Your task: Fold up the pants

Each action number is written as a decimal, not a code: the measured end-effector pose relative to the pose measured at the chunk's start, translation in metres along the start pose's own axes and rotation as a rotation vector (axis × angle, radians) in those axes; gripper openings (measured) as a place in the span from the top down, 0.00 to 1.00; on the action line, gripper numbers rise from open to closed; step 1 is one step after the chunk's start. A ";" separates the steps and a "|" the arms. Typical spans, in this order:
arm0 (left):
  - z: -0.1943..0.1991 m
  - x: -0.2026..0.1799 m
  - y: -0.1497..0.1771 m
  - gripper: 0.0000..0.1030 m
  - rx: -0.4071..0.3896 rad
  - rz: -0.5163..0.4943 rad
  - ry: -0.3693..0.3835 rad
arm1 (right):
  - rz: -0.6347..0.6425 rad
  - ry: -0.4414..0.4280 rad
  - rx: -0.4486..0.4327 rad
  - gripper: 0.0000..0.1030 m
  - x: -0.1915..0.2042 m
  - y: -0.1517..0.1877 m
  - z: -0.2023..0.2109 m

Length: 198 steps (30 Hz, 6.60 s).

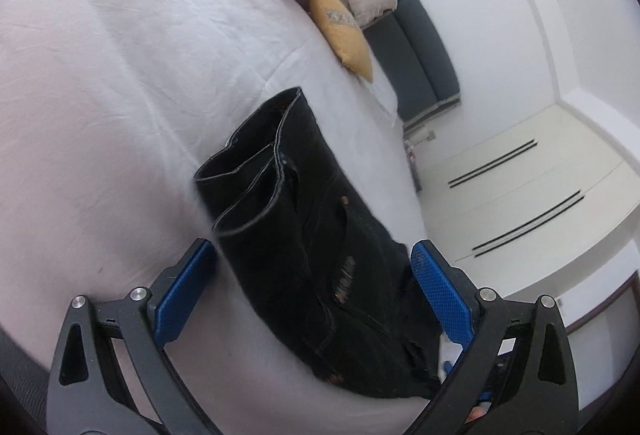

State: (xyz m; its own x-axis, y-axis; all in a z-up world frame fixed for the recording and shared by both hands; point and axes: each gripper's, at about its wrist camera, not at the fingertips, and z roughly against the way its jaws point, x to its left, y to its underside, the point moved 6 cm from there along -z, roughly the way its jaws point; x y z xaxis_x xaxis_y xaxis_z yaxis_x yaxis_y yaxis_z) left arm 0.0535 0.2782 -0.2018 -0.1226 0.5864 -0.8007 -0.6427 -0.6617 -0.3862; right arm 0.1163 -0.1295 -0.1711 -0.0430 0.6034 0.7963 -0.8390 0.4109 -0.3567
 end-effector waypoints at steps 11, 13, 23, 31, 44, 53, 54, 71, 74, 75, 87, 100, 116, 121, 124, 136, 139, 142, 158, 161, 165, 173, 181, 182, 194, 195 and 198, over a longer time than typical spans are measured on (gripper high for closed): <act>-0.029 0.018 -0.010 0.82 0.013 0.136 -0.061 | 0.033 -0.019 0.024 0.28 0.018 0.004 -0.009; -0.033 0.017 -0.012 0.85 0.015 0.123 -0.080 | 0.051 -0.022 0.029 0.28 0.025 0.003 -0.011; -0.038 0.000 -0.015 0.89 -0.005 0.026 -0.110 | 0.115 0.062 0.040 0.27 0.040 -0.012 -0.023; -0.032 -0.075 -0.006 0.89 -0.021 -0.241 -0.151 | 0.110 0.133 0.113 0.17 0.027 -0.024 -0.047; -0.100 -0.253 0.145 0.89 0.128 -0.953 -0.175 | 0.112 -0.032 0.116 0.00 0.044 -0.074 -0.010; -0.140 -0.297 0.246 0.89 0.261 -1.154 -0.104 | 0.040 -0.013 0.173 0.00 0.008 -0.071 -0.001; -0.144 -0.301 0.255 0.89 0.270 -1.172 -0.102 | 0.028 -0.028 0.177 0.00 0.006 -0.071 -0.002; -0.189 -0.349 0.320 0.89 0.322 -1.299 -0.047 | 0.156 0.111 0.103 0.74 -0.036 -0.098 0.056; -0.213 -0.347 0.342 0.89 0.376 -1.322 -0.065 | 0.139 0.152 0.107 0.74 -0.058 -0.095 0.058; -0.221 -0.343 0.349 0.89 0.392 -1.322 -0.072 | 0.131 0.161 0.108 0.74 -0.068 -0.093 0.057; -0.251 -0.346 0.383 0.41 0.516 -1.224 0.009 | 0.010 0.101 0.079 0.72 -0.110 -0.090 0.053; -0.167 -0.328 0.229 0.27 0.281 -0.940 0.055 | 0.044 0.018 -0.070 0.45 -0.045 -0.084 0.121; -0.237 -0.232 0.235 0.27 0.433 -0.859 -0.054 | 0.018 0.041 0.076 0.65 -0.087 0.004 0.086; -0.208 -0.261 0.209 0.27 0.363 -0.830 0.010 | 0.082 0.001 -0.006 0.47 -0.050 -0.033 0.105; -0.224 -0.269 0.188 0.27 0.359 -0.822 0.000 | 0.117 -0.046 -0.009 0.36 -0.025 -0.064 0.084; -0.299 -0.241 0.164 0.27 0.438 -0.872 -0.162 | 0.033 0.002 -0.022 0.42 -0.080 -0.075 0.051; -0.294 -0.238 0.158 0.27 0.426 -0.851 -0.190 | -0.011 0.101 -0.069 0.24 -0.095 -0.069 0.080; -0.280 -0.243 0.153 0.27 0.401 -0.835 -0.209 | -0.007 0.082 -0.108 0.22 -0.089 -0.064 0.103; -0.217 -0.251 0.126 0.13 0.312 -0.857 -0.321 | -0.070 0.170 0.054 0.12 -0.104 -0.056 0.068; -0.211 -0.235 0.117 0.13 0.312 -0.821 -0.347 | -0.047 0.175 0.068 0.08 -0.101 -0.058 0.056; -0.209 -0.212 0.109 0.13 0.332 -0.758 -0.367 | -0.022 0.159 0.100 0.06 -0.091 -0.059 0.040; -0.219 -0.186 0.117 0.13 0.422 -0.690 -0.342 | 0.089 0.240 0.165 0.03 -0.080 -0.053 0.018; -0.233 -0.194 0.134 0.13 0.523 -0.672 -0.265 | 0.123 0.261 0.135 0.07 -0.077 -0.049 0.020; -0.234 -0.195 0.137 0.13 0.541 -0.673 -0.252 | 0.119 0.258 0.131 0.11 -0.077 -0.049 0.020; -0.252 -0.213 0.156 0.49 0.600 -0.684 -0.178 | 0.180 0.384 0.121 0.65 -0.076 -0.054 0.022; -0.250 -0.215 0.156 0.60 0.597 -0.693 -0.169 | 0.204 0.402 0.115 0.68 -0.072 -0.053 0.022; -0.244 -0.225 0.153 0.73 0.567 -0.711 -0.158 | 0.297 0.466 0.094 0.76 -0.053 -0.052 0.020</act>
State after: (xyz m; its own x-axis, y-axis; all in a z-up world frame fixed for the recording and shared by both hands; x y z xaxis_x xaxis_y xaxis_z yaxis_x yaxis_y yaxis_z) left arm 0.1673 -0.0685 -0.1927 0.3684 0.8517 -0.3728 -0.8754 0.1828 -0.4475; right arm 0.1514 -0.1967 -0.1852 -0.0585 0.9308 0.3608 -0.8732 0.1275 -0.4703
